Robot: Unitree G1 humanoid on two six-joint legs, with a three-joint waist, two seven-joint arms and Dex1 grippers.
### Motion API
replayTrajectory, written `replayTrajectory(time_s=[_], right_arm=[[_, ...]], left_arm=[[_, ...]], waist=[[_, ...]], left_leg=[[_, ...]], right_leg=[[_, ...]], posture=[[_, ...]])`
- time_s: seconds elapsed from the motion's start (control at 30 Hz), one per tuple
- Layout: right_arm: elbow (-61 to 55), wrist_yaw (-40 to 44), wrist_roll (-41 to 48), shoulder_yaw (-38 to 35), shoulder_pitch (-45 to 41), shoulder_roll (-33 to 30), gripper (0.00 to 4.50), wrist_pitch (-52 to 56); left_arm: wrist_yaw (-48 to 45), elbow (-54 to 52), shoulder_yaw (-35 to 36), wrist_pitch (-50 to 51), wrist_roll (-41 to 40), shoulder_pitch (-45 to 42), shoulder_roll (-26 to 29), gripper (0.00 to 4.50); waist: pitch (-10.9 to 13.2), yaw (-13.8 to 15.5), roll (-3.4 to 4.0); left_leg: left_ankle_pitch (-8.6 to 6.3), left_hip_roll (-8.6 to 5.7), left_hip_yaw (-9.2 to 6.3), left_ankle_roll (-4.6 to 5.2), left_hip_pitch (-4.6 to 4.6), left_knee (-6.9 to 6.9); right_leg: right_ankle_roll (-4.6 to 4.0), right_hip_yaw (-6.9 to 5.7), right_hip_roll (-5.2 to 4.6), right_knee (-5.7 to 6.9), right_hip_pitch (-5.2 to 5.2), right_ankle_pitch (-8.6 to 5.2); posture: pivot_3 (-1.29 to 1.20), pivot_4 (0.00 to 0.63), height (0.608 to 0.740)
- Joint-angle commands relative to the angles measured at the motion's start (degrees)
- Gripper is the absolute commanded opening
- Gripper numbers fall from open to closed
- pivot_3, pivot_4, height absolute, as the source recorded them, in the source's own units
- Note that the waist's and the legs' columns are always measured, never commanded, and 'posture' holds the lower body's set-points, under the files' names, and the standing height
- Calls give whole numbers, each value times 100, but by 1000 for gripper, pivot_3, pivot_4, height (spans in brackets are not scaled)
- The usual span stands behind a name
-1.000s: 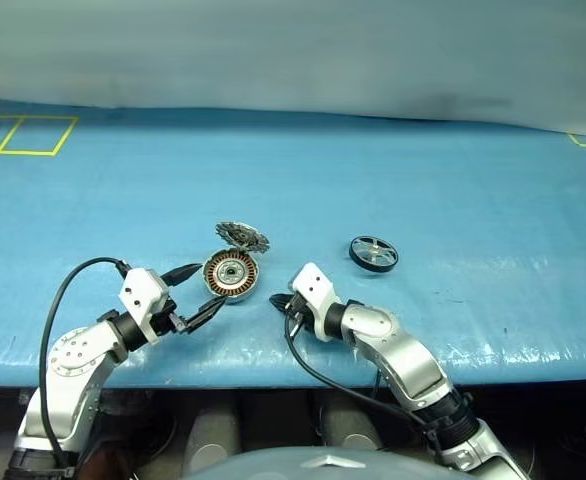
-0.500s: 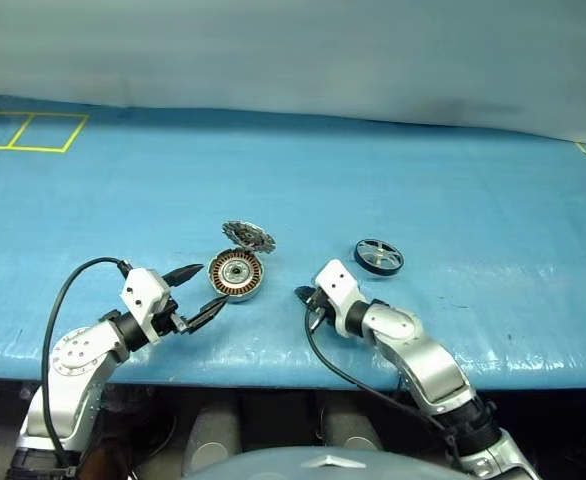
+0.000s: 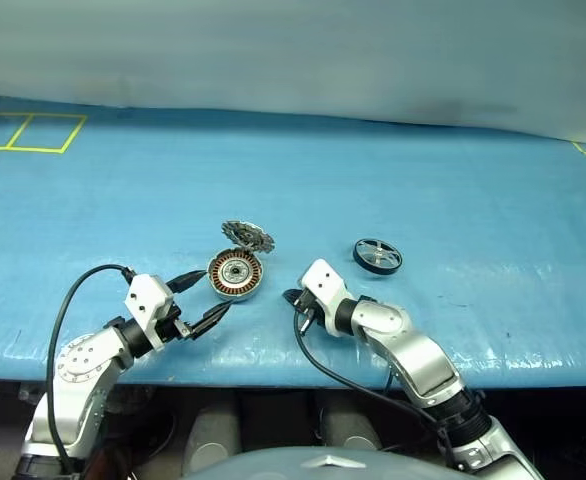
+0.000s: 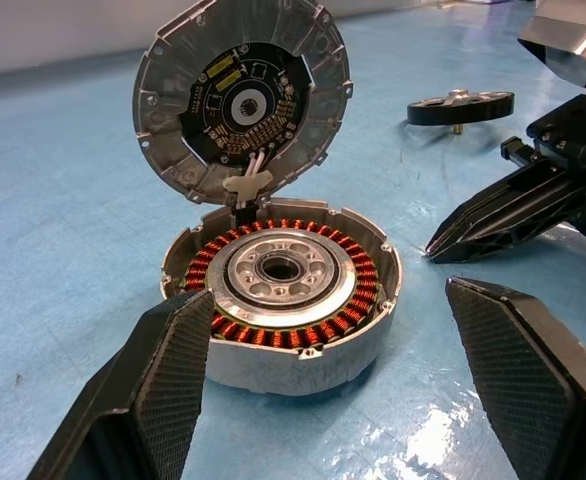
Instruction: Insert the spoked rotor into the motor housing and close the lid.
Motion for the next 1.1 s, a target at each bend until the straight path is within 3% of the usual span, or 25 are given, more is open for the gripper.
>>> replayTrajectory(time_s=[0.03,0.33,0.5,0.8,1.1], right_arm=[[-382,-114,84,-462,53,-135,49,62],[-1101,102,181,-532,-588,-302,49,150],[-1295,293,417,-231,-879,-41,49,166],[144,302,317,140,-1523,813,49,-523],[1317,498,204,393,-1896,1287,49,-1086]], left_arm=[[0,-161,62,-142,-29,55,-24,4039],[48,-104,-16,-51,23,-36,-57,4039],[38,-165,50,-79,-11,29,-53,4039],[166,-417,121,-122,4,186,-42,4039],[307,-635,233,-132,4,535,-24,4039]], waist=[[0,23,0],[3,26,4],[3,22,3],[3,7,3],[5,-12,5]], left_leg=[[0,-1,0,0,-2,0],[0,4,0,1,-16,-8],[0,3,0,0,-18,-13],[0,3,1,0,-15,-1],[0,4,0,0,-15,-15]], right_leg=[[0,0,0,0,0,0],[0,-1,8,6,0,0],[0,-1,7,2,1,0],[0,-2,6,6,5,0],[-2,-5,7,6,2,1]], posture=[[0,150,740],[0,150,740],[0,150,740],[0,150,740],[0,150,740]])
